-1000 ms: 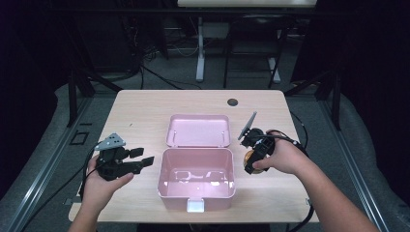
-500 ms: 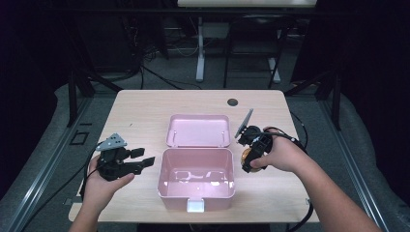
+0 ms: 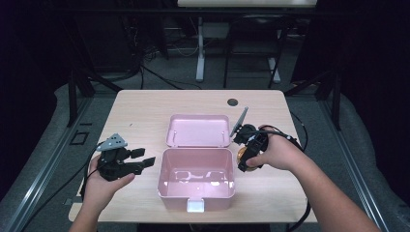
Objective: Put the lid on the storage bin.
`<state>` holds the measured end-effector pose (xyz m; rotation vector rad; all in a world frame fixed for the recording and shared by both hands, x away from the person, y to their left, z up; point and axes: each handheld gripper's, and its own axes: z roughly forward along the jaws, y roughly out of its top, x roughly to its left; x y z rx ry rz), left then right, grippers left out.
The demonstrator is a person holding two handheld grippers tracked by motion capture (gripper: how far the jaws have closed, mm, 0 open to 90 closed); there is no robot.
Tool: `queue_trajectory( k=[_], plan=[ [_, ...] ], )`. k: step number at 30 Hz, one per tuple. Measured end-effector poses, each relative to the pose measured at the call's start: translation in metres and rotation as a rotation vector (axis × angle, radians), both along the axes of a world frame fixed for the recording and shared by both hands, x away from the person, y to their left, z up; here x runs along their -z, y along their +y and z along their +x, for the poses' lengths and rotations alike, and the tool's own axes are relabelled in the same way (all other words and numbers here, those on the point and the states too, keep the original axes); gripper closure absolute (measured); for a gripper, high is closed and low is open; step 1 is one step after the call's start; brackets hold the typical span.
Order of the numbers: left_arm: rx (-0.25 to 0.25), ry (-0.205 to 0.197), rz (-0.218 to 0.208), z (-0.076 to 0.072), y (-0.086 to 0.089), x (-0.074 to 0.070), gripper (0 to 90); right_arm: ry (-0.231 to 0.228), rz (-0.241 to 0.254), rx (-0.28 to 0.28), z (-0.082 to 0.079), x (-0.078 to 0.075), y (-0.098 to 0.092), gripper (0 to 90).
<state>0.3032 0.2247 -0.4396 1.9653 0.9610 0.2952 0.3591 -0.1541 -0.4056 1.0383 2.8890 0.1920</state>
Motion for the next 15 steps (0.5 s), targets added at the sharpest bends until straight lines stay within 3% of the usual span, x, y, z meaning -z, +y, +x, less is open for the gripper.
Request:
queue_trajectory(
  k=[15],
  plan=[
    [-0.004, -0.002, -0.005, 0.000, 0.000, 0.001, 44.3, 0.009, -0.014, -0.040, -0.002, -0.005, 0.016, 19.7]
  ],
)
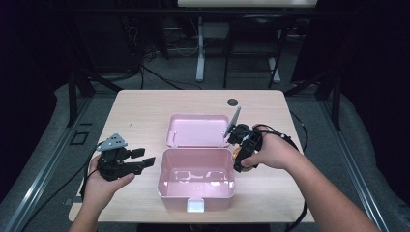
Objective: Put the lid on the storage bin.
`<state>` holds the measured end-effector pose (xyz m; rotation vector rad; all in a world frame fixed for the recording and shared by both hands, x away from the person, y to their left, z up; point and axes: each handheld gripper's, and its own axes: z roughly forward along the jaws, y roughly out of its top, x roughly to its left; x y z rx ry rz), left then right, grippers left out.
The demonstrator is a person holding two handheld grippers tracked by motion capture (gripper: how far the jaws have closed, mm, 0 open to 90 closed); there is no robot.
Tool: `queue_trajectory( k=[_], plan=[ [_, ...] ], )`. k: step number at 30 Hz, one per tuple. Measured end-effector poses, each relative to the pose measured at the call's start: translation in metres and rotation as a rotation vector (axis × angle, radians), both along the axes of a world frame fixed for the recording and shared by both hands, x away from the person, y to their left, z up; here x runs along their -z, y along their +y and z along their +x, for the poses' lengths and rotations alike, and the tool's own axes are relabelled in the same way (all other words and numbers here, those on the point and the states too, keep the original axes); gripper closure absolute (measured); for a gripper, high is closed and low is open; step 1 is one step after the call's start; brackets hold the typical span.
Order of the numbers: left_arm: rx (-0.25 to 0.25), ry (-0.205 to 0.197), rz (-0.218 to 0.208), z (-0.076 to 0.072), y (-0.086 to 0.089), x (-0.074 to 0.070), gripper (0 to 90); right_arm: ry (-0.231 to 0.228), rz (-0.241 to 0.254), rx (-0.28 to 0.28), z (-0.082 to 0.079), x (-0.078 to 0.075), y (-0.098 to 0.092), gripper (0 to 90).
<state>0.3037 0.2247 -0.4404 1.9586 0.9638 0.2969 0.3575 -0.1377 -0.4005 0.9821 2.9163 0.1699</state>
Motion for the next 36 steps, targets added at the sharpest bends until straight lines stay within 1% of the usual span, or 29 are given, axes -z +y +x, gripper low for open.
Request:
queue_trajectory(
  k=[8, 13, 16, 22, 28, 30, 35, 36],
  plan=[
    [-0.001, 0.003, -0.001, 0.000, 0.000, 0.000, 44.3, 0.004, -0.005, -0.025, -0.001, 0.000, 0.009, 19.7],
    [0.002, 0.002, 0.001, 0.000, 0.000, 0.000, 44.4, -0.002, -0.001, -0.051, -0.002, -0.001, 0.014, 19.7],
    [0.002, 0.003, 0.002, 0.000, 0.000, 0.000, 44.4, -0.018, 0.002, -0.100, -0.003, -0.002, 0.017, 19.7],
    [0.004, 0.003, 0.003, 0.000, 0.000, 0.000, 44.3, -0.023, -0.005, -0.197, -0.006, -0.003, 0.023, 19.7],
    [0.004, 0.004, 0.004, 0.001, 0.000, 0.000, 44.4, -0.037, -0.018, -0.310, -0.012, -0.005, 0.028, 19.7],
    [0.003, 0.003, 0.003, 0.001, 0.000, 0.001, 44.4, -0.049, -0.025, -0.353, -0.013, -0.006, 0.031, 19.7],
    [0.003, 0.003, 0.003, 0.001, 0.000, 0.001, 44.4, -0.052, -0.023, -0.413, -0.016, -0.007, 0.035, 19.7],
    [0.005, 0.004, 0.004, 0.001, 0.000, 0.001, 44.4, -0.049, -0.030, -0.424, -0.016, -0.008, 0.036, 19.7]
  ],
)
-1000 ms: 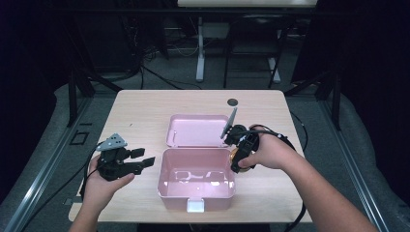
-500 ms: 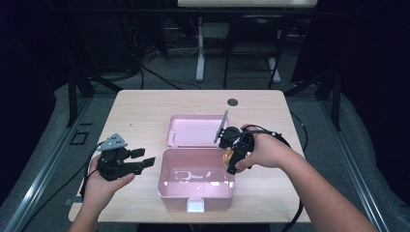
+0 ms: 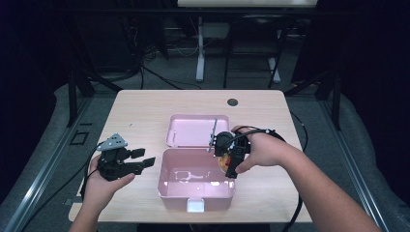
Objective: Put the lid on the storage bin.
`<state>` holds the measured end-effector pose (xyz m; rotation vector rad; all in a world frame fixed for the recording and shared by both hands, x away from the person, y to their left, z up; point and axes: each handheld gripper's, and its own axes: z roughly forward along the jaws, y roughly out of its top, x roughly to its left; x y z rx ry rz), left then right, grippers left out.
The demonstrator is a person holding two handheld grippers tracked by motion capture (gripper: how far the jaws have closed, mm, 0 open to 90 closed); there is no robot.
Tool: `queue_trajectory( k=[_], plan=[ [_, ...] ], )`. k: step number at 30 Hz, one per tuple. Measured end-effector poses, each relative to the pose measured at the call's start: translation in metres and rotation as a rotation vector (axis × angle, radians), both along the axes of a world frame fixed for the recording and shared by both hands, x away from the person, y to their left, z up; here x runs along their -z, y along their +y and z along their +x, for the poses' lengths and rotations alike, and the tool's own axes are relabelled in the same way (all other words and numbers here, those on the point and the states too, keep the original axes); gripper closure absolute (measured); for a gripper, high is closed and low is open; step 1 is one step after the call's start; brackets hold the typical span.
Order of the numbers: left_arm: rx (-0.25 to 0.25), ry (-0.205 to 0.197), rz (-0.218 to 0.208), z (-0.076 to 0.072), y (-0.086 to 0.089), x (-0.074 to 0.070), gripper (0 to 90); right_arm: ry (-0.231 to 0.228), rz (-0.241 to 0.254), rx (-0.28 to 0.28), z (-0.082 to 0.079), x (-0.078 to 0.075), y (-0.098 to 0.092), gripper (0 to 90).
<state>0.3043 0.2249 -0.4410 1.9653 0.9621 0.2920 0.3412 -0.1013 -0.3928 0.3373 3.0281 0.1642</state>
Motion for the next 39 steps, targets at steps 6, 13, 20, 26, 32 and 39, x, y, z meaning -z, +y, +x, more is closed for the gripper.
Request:
queue_trajectory(
  k=[6, 13, 20, 26, 32, 39],
  plan=[
    [-0.002, 0.002, -0.003, 0.000, 0.001, 0.000, 44.4, 0.010, -0.015, -0.058, -0.001, 0.002, 0.004, 19.7],
    [0.000, 0.003, -0.001, 0.001, 0.000, 0.001, 44.4, 0.005, -0.037, -0.100, 0.000, 0.005, 0.008, 19.7],
    [-0.001, 0.003, -0.002, 0.001, 0.001, 0.001, 44.3, 0.008, -0.046, -0.128, -0.002, 0.008, 0.011, 19.7],
    [0.000, 0.004, -0.001, 0.001, 0.001, 0.001, 44.4, 0.008, -0.041, -0.142, -0.002, 0.008, 0.016, 19.7],
    [0.000, 0.002, -0.002, 0.001, 0.001, 0.001, 44.4, 0.010, -0.044, -0.153, -0.003, 0.010, 0.022, 19.7],
    [0.001, 0.004, -0.005, 0.001, 0.001, 0.000, 44.4, 0.020, -0.030, -0.161, -0.004, 0.012, 0.029, 19.7]
  ],
)
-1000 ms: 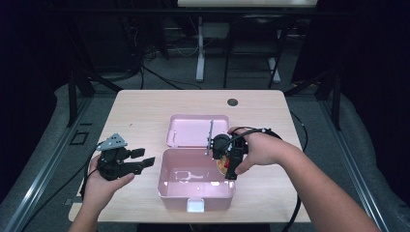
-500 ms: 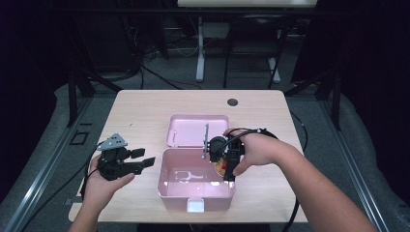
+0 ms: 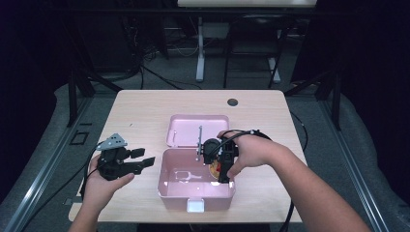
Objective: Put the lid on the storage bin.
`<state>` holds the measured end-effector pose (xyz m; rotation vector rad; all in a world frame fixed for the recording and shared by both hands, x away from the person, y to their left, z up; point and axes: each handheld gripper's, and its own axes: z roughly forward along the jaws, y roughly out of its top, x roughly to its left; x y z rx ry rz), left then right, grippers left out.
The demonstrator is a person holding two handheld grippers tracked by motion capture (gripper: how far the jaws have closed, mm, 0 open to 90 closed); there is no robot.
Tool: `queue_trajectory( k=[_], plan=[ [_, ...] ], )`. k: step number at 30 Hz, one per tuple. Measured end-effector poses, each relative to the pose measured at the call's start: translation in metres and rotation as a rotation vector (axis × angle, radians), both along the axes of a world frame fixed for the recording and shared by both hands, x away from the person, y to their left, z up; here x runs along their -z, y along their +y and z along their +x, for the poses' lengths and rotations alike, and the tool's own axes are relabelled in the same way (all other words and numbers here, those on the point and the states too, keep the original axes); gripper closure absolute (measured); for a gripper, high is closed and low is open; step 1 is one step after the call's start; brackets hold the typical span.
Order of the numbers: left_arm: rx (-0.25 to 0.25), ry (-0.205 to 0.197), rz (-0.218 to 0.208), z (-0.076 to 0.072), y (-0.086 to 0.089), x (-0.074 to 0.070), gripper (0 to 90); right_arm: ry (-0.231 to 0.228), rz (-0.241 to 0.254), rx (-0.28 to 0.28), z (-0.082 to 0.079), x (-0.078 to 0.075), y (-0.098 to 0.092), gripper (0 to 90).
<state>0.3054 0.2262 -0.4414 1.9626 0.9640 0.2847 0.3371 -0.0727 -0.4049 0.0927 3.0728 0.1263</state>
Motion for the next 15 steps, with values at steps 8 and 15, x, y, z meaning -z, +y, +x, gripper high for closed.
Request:
queue_trajectory(
  k=[8, 15],
  plan=[
    [0.001, -0.001, 0.002, 0.0000, -0.0004, 0.0004, 44.4, -0.004, -0.010, -0.008, -0.0009, 0.0026, 0.0029, 19.7],
    [-0.002, 0.000, -0.001, 0.0001, 0.0001, 0.0004, 44.4, -0.006, -0.016, -0.002, -0.0013, 0.0034, 0.0030, 19.7]
  ],
)
